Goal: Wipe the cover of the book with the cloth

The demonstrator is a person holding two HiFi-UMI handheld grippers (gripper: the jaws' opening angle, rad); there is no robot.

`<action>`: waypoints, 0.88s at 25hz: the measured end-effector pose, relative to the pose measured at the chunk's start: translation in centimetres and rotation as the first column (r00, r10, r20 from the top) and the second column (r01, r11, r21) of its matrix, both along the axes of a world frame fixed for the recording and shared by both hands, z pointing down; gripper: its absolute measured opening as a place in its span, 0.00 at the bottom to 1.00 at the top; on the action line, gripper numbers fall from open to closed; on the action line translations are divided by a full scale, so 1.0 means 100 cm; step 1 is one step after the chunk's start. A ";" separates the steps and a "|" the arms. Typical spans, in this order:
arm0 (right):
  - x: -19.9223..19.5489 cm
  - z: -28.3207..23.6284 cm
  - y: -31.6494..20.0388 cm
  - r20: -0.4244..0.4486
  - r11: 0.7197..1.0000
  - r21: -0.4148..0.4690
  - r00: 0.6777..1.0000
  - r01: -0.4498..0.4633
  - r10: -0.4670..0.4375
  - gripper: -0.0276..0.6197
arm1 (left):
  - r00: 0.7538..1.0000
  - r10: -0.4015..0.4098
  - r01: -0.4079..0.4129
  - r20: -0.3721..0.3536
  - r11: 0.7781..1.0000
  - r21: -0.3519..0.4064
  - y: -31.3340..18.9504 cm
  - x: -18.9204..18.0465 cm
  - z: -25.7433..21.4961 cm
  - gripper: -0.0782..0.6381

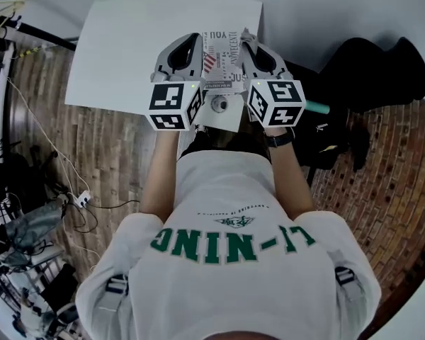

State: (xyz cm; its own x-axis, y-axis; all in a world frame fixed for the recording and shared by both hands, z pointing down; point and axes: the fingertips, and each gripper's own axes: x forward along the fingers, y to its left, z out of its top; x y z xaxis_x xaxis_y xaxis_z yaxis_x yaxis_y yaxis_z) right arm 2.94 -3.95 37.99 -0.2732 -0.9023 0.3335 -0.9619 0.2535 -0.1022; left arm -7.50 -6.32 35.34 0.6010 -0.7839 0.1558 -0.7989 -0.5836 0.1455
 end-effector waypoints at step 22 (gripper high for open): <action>-0.022 0.196 -0.142 0.014 0.904 -0.372 0.975 0.211 -0.222 0.11 | 0.994 -0.093 0.101 0.062 0.987 -0.129 -0.093 0.008 0.071 0.13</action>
State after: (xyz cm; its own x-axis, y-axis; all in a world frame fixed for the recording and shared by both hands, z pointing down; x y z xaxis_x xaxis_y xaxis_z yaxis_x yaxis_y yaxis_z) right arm 0.76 -18.18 57.63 -0.4334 -0.6333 0.6411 -0.8915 0.4053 -0.2023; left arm -6.74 -15.58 42.45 0.5107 -0.8085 0.2925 -0.8598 -0.4816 0.1699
